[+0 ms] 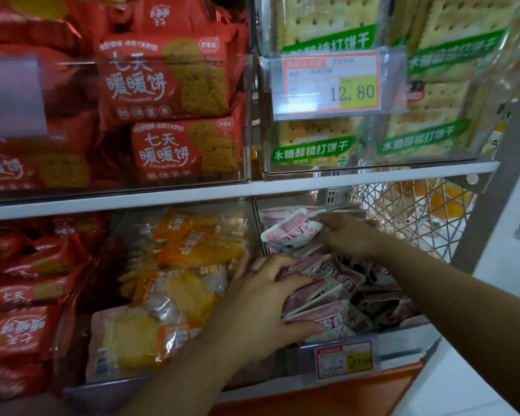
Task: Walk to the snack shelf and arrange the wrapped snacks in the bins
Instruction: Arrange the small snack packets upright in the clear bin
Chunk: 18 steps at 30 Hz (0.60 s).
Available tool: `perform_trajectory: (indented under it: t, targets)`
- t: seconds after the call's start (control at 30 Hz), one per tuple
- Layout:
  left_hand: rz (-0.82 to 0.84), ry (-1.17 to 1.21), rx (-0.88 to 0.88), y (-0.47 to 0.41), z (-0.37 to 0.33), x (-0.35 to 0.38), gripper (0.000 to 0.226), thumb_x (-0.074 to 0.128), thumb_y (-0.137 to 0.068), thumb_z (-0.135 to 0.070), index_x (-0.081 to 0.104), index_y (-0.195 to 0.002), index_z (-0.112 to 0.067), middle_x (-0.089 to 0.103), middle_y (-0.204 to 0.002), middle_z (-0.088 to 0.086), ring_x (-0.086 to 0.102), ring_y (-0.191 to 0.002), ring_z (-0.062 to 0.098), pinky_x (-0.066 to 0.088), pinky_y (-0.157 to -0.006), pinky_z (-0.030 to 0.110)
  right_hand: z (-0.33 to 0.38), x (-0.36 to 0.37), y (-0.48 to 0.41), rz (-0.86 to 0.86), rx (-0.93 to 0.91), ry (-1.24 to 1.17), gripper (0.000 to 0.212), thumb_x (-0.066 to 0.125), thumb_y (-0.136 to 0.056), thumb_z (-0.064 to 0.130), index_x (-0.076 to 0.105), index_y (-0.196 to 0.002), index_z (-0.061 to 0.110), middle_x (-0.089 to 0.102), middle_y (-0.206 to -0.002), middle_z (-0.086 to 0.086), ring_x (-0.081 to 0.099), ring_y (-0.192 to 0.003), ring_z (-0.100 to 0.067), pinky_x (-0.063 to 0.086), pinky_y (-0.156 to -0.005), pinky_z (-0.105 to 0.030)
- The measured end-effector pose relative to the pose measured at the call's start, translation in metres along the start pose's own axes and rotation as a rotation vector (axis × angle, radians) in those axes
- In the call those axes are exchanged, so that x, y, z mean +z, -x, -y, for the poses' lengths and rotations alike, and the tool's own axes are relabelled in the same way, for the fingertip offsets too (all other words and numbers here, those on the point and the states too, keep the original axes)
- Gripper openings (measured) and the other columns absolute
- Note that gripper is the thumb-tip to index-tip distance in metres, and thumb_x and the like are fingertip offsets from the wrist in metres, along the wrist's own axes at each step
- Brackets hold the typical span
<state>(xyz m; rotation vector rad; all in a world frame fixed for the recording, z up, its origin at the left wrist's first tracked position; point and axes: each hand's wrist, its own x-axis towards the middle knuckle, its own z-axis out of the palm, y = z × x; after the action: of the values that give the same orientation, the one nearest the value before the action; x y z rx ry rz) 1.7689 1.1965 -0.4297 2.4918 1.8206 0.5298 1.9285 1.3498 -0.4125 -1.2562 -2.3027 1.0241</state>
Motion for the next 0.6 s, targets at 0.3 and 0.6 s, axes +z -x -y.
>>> perform_trajectory:
  t: [0.3, 0.6]
  targets:
    - [0.006, -0.028, 0.013, 0.0, 0.002, 0.0, 0.081, 0.029, -0.068, -0.082, 0.043, -0.136, -0.041, 0.034, -0.14, -0.014, 0.021, -0.132, 0.008, -0.006, -0.116, 0.044, 0.029, -0.001, -0.022, 0.163, -0.174, 0.072, 0.028, 0.073, -0.079, 0.014, 0.067, -0.106, 0.01, 0.067, -0.102, -0.001, 0.062, -0.096, -0.011, 0.048, -0.088, -0.026]
    - [-0.051, -0.062, 0.067, 0.0, 0.004, 0.001, 0.074, 0.037, -0.071, -0.08, 0.051, -0.13, -0.038, 0.043, -0.14, -0.009, 0.025, -0.135, 0.012, -0.014, -0.111, 0.042, 0.019, 0.001, -0.025, 0.008, -0.176, 0.122, 0.014, 0.062, -0.089, 0.015, 0.071, -0.089, 0.003, 0.071, -0.089, -0.009, 0.063, -0.074, -0.01, 0.047, -0.062, -0.006]
